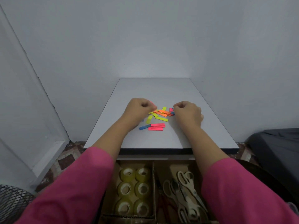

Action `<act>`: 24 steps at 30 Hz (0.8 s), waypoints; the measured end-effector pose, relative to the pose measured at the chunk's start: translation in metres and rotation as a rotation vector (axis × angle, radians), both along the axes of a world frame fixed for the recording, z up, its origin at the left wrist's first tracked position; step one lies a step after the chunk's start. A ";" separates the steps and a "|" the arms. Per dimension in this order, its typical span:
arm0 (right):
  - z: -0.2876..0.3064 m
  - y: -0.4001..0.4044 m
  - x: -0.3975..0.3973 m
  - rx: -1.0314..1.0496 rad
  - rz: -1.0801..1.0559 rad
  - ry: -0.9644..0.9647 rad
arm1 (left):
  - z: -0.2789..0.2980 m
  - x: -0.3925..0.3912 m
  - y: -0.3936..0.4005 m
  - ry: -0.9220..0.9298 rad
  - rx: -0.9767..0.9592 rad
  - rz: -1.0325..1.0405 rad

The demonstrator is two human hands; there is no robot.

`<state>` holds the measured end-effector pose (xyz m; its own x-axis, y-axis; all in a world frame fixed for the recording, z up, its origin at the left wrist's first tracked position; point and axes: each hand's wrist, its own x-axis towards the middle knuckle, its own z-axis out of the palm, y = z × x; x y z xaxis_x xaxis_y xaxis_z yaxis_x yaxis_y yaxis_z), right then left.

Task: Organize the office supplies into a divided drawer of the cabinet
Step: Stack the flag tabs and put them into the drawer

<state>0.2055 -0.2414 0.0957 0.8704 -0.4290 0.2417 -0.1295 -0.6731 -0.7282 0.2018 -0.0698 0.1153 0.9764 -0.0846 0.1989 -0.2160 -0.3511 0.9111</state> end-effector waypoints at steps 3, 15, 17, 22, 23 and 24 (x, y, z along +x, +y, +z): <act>0.000 0.000 0.000 -0.004 0.000 0.002 | -0.003 0.038 0.004 -0.084 0.264 0.145; 0.000 0.000 0.000 -0.016 0.002 0.016 | 0.011 0.073 0.008 0.057 1.004 0.106; 0.000 0.001 0.000 -0.014 0.009 0.015 | 0.010 0.069 0.013 0.114 0.911 0.121; 0.001 0.001 -0.002 -0.013 0.008 0.020 | 0.011 0.042 0.015 0.015 0.357 0.177; 0.002 0.001 -0.002 -0.011 0.008 0.022 | 0.014 0.033 0.012 -0.003 0.227 0.152; 0.002 0.001 -0.002 -0.010 0.008 0.022 | 0.017 0.023 0.009 -0.008 0.158 0.101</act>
